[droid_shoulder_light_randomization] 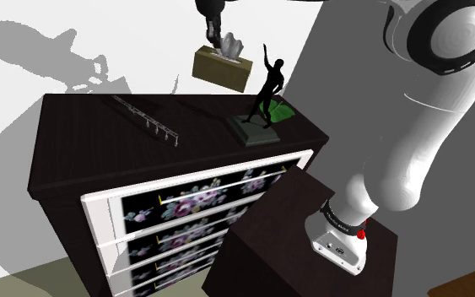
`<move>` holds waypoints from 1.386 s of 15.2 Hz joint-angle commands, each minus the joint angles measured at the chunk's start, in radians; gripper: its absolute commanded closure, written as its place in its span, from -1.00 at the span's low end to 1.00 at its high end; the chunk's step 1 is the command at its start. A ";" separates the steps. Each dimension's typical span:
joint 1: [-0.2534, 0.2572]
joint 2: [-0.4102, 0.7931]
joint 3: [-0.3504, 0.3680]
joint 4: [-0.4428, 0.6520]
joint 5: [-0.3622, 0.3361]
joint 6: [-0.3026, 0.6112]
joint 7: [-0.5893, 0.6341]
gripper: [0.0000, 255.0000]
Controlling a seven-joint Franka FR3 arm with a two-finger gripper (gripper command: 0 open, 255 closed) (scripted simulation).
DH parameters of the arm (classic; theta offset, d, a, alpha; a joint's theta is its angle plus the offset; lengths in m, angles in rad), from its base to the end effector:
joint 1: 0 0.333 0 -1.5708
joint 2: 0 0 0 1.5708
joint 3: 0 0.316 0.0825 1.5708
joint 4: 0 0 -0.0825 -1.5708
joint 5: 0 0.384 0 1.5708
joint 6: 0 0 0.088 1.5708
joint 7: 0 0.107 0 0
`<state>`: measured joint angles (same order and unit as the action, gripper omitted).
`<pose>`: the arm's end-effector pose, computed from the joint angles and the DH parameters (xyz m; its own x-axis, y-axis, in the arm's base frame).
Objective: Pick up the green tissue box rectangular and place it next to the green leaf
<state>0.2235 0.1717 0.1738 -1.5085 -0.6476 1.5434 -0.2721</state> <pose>0.5823 0.1634 0.5738 0.7862 0.5516 -0.2788 0.6064 -0.6014 0.5202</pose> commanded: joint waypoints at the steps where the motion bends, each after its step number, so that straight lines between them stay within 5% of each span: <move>1: -0.024 -0.021 -0.015 -0.025 0.001 0.026 -0.029 1.00; 18: -0.269 -0.011 -0.197 -0.045 0.019 0.303 -0.356 1.00; 21: -0.271 -0.013 -0.198 -0.085 0.013 0.336 -0.335 1.00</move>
<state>-0.0441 0.1578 -0.0213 -1.5817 -0.6336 1.8644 -0.6091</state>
